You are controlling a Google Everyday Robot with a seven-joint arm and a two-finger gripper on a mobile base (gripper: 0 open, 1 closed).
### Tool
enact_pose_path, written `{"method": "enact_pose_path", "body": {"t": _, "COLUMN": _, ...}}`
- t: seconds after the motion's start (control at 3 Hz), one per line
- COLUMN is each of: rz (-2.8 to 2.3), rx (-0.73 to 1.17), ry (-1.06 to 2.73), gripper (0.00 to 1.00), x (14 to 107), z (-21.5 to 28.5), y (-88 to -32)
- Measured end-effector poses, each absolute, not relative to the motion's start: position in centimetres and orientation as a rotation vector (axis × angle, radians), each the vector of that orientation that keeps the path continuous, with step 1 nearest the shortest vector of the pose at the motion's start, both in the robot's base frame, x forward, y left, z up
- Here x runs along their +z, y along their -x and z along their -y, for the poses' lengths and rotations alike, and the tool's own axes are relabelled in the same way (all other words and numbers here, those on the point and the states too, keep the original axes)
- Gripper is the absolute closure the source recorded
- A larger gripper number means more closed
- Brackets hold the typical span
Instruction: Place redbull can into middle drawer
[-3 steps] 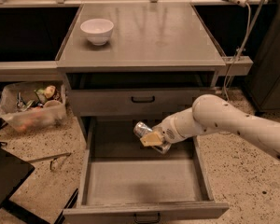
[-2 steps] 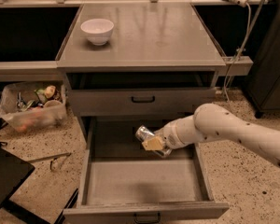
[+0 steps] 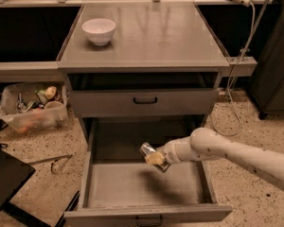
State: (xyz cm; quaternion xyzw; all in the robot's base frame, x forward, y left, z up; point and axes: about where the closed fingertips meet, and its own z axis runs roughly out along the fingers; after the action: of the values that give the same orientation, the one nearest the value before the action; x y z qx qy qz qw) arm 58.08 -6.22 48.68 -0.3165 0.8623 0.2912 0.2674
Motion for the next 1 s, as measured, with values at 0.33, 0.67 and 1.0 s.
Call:
{"method": "enact_pose_path", "body": {"t": 0.33, "rz": -2.354, "rx": 0.85, "ry": 0.915, "gripper": 1.0, "x": 40.3, "z": 2.0, "y": -59.2}}
{"method": "enact_pose_path", "body": {"t": 0.67, "rz": -2.353, "rx": 0.85, "ry": 0.917, "gripper": 1.0, "x": 40.3, "z": 1.9, "y": -59.2}}
{"method": "enact_pose_path", "body": {"t": 1.0, "rz": -2.364, "rx": 0.836, "ry": 0.899, "gripper": 1.0, "x": 39.2, "z": 1.6, "y": -58.9}}
